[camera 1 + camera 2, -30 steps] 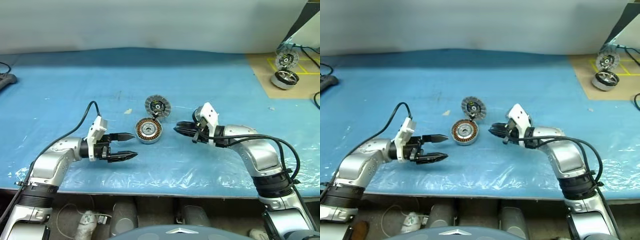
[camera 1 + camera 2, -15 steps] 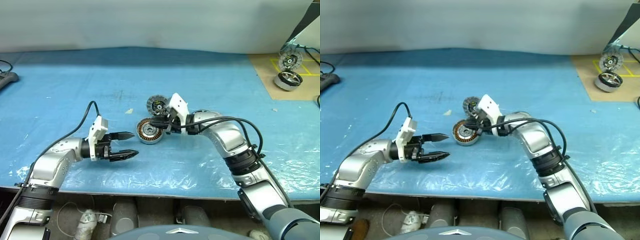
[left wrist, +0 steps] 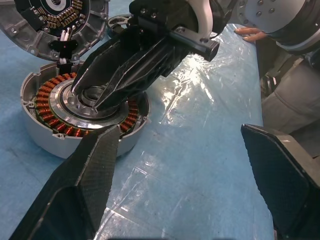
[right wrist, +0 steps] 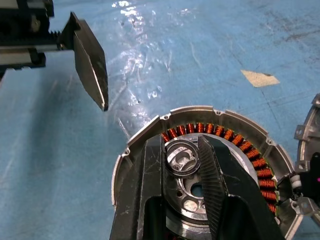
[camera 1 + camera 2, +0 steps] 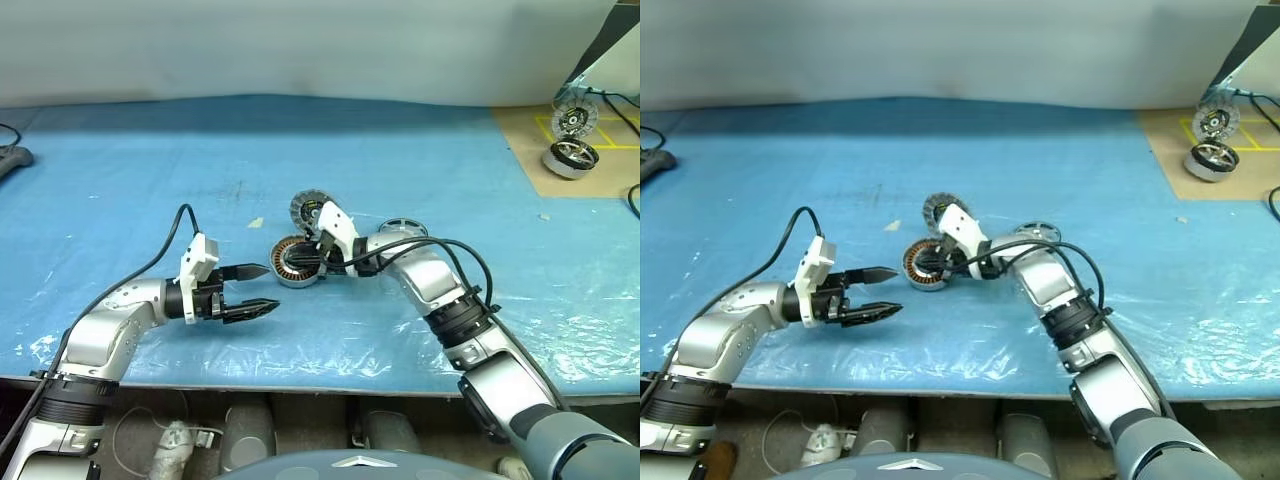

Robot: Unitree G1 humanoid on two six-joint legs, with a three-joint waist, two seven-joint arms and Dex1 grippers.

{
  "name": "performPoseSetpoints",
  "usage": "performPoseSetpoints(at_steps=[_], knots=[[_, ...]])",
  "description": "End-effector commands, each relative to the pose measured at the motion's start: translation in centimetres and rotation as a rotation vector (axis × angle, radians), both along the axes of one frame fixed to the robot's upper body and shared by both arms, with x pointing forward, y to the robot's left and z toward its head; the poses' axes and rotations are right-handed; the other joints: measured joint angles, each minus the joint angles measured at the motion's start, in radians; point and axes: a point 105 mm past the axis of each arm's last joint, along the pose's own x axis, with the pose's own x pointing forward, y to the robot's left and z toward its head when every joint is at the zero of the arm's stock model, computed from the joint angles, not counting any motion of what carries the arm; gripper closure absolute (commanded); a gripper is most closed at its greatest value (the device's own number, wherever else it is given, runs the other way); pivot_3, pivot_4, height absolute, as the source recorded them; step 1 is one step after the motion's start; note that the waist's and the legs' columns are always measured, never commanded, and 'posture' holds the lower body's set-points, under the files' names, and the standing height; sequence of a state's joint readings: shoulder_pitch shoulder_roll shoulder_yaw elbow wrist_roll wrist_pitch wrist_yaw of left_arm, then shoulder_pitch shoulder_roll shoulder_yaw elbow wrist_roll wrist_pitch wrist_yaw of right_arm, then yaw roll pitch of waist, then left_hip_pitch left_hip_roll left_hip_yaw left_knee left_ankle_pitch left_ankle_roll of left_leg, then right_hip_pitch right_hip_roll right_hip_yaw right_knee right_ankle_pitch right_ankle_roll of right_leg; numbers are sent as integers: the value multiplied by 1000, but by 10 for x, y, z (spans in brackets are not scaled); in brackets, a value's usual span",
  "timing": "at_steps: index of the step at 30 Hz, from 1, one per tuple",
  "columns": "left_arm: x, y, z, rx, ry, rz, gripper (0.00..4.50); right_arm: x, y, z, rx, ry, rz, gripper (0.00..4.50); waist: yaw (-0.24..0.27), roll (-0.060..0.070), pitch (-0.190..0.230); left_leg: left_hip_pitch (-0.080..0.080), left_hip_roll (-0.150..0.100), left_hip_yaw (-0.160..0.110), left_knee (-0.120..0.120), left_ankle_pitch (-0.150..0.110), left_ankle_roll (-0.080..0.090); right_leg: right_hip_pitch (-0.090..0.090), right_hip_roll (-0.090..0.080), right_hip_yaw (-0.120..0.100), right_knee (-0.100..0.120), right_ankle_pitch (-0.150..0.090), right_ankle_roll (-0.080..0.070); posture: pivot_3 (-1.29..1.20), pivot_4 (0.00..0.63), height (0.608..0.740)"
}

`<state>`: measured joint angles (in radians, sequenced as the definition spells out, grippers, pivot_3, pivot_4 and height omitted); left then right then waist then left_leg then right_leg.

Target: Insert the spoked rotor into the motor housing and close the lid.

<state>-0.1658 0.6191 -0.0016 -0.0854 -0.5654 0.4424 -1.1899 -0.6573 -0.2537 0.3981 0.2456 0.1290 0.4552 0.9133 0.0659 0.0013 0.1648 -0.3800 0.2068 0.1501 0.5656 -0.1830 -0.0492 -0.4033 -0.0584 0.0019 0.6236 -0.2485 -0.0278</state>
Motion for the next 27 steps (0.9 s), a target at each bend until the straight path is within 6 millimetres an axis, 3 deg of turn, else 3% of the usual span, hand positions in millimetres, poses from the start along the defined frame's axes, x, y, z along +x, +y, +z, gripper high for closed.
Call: performPoseSetpoints(at_steps=[1, 11, 27], knots=[[-2, -1, 7, -3, -36, -11, 362, 6, 3, 14, 17, -58, 6, 3934, 0, 0, 0, 0, 0, 0, 0, 0, 0, 0, 0, 0, 0, 0, 0, 0, 150, 740], [-1, 0, 4, 6, -35, -11, 362, 4, -1, 17, -13, -86, 35, 3934, 0, 0, 0, 0, 0, 0, 0, 0, 0, 0, 0, 0, 0, 1, 1, 0, 150, 740], [-2, -1, 4, 6, -34, -16, 362, 6, -3, 3, -53, -89, 17, 3934, 0, 0, 0, 0, 0, 0, 1, 0, 0, 0, 0, 0, 1, 0, 0, 0, 150, 740]])
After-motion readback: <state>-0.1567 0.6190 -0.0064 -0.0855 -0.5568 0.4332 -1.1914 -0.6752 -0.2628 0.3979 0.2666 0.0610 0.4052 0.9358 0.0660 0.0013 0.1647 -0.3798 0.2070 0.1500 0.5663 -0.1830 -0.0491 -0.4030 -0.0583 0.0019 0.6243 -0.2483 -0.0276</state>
